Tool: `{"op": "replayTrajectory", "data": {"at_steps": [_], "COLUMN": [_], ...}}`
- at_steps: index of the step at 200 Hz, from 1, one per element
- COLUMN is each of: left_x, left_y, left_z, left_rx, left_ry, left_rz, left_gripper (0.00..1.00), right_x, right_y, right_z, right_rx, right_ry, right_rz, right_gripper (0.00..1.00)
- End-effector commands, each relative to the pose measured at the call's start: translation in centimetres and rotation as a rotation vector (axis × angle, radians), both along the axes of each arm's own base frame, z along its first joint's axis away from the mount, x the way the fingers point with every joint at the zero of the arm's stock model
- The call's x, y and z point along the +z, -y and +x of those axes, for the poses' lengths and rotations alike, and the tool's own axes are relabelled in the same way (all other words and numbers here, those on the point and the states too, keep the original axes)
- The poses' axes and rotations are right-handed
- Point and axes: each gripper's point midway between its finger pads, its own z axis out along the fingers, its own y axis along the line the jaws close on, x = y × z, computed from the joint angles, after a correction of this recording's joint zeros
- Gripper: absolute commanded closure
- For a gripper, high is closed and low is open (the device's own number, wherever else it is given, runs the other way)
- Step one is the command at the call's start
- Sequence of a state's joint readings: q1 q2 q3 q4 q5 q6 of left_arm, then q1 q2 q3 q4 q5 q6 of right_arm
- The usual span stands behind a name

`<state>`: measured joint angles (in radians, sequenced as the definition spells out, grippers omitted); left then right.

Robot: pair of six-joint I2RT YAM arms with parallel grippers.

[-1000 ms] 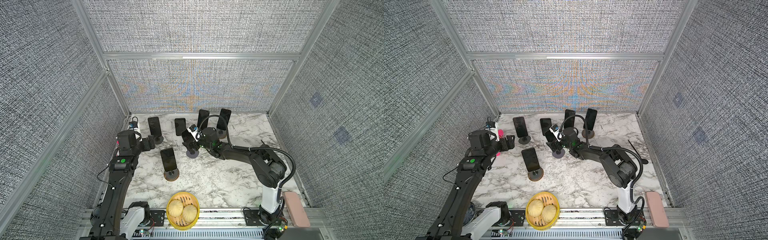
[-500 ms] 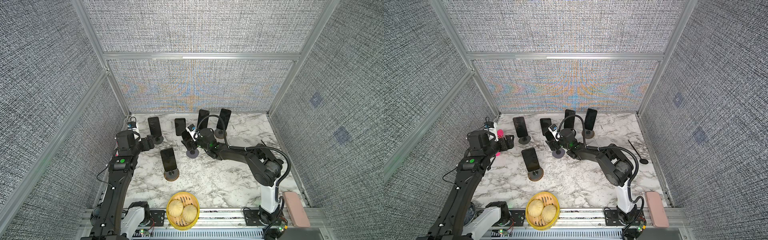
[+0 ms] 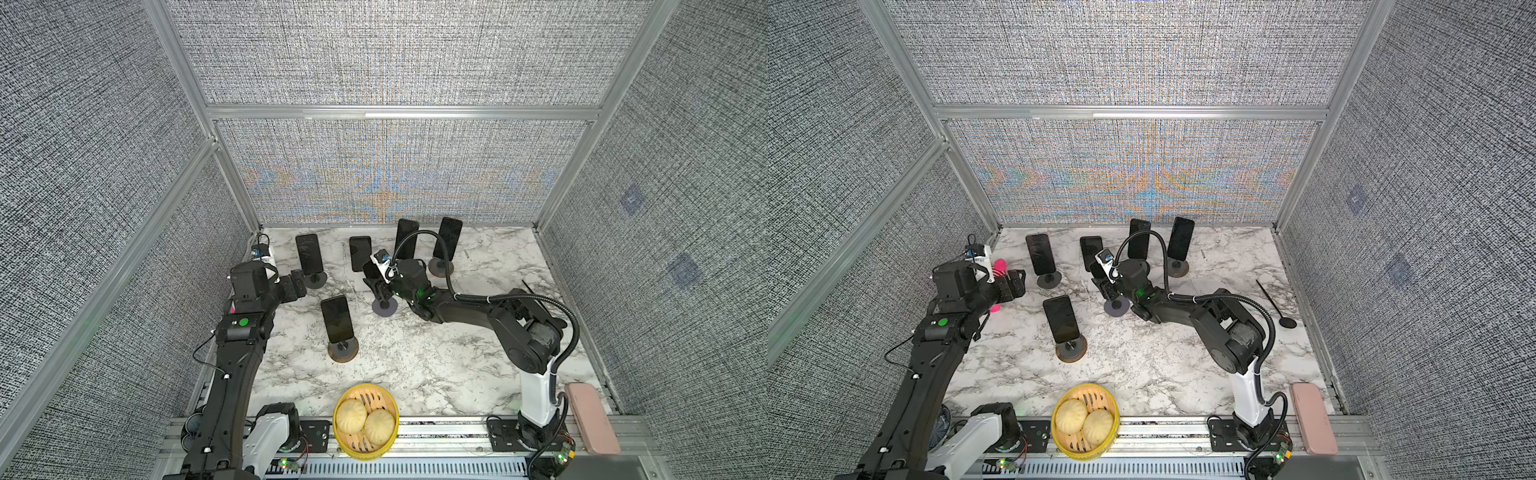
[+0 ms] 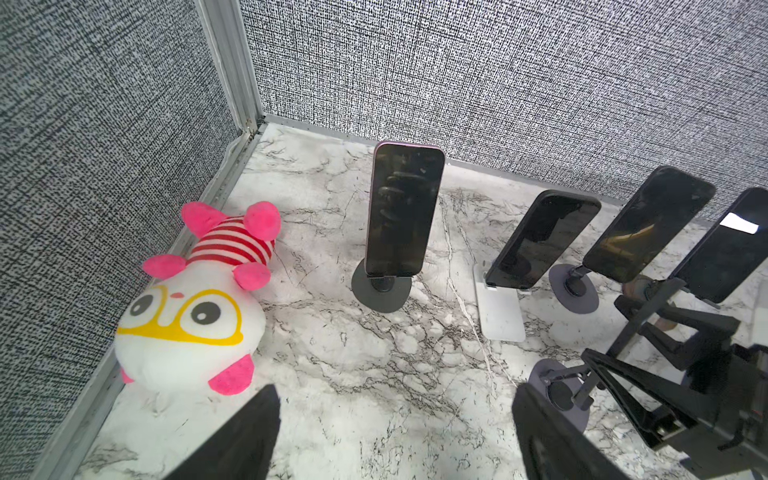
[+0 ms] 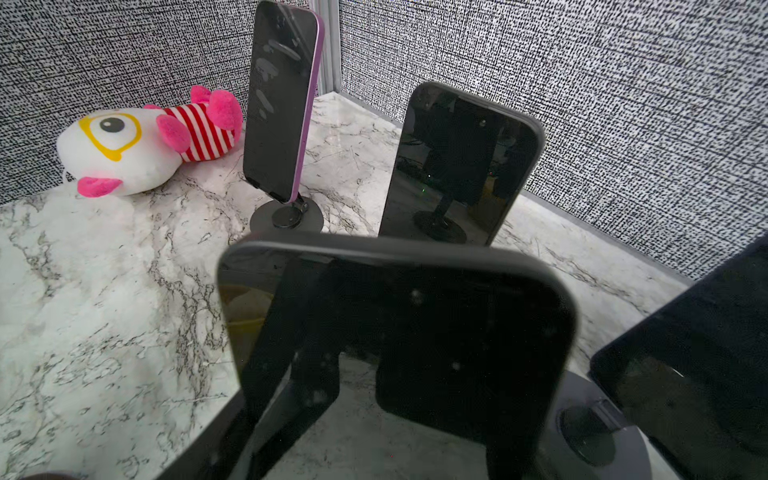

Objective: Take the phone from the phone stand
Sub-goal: 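Lift the black phone off the purple stand with the right gripper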

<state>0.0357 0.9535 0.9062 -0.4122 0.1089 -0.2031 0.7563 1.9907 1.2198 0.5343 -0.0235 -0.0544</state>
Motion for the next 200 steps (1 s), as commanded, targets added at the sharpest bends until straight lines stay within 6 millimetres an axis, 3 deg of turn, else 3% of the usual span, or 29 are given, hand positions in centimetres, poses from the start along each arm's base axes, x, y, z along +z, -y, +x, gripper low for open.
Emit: {"op": "replayTrajectory", "data": {"at_steps": [1,140,200], "left_x": [0.3,0.2,0.1], "left_y": [0.0,-0.2,0.0], "left_z": [0.3,0.3,0.5], "left_rx": [0.000,0.008,0.003], "left_ry": [0.017,0.015,0.014], "left_rz": [-0.014,-0.025,-0.042], "left_gripper": [0.12,0.12,0.13], "right_x": [1.4,6.0,7.0], "right_y": [-0.1,1.4,5.9], "right_z": [0.1,-1.3,-2.0], "right_rx": [-0.007,-0.027,-0.127], "right_ry": [0.043,0.030,-0.091], "right_rz": [0.020,0.057,-0.004], "right_gripper": [0.35,0.37,0.41]}}
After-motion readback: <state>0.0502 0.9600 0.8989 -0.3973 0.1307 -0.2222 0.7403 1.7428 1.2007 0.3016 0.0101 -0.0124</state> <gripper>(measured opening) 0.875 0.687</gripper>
